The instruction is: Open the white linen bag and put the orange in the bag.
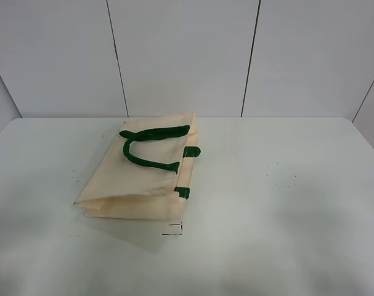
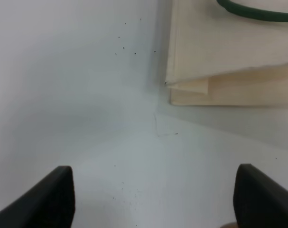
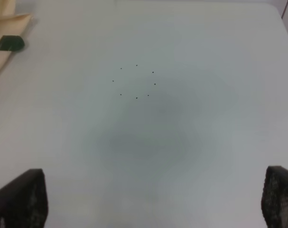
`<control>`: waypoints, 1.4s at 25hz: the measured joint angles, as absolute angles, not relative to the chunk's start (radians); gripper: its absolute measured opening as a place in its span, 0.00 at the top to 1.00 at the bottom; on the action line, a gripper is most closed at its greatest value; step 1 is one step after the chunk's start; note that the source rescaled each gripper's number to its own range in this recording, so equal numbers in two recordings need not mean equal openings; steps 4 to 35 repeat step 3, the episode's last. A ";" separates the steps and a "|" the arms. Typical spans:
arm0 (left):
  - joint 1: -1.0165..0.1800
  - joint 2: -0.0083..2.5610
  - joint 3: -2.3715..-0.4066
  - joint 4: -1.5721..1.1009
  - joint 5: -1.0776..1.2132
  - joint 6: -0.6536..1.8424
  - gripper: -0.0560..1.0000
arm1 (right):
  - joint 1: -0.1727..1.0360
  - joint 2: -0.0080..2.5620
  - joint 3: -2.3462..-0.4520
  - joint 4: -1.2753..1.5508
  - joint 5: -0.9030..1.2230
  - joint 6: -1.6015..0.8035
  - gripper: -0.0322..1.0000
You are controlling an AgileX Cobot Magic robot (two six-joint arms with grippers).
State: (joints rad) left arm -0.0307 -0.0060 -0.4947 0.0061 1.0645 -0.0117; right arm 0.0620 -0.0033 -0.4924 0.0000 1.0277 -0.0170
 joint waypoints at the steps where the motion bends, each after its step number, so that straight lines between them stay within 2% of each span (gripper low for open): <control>1: -0.031 -0.006 -0.495 0.006 1.064 -0.012 0.05 | 0.062 -0.003 -0.492 0.000 1.028 -0.017 0.00; 35: -0.031 -0.006 -0.495 0.006 1.064 -0.012 0.05 | 0.062 -0.003 -0.492 0.000 1.028 -0.017 0.00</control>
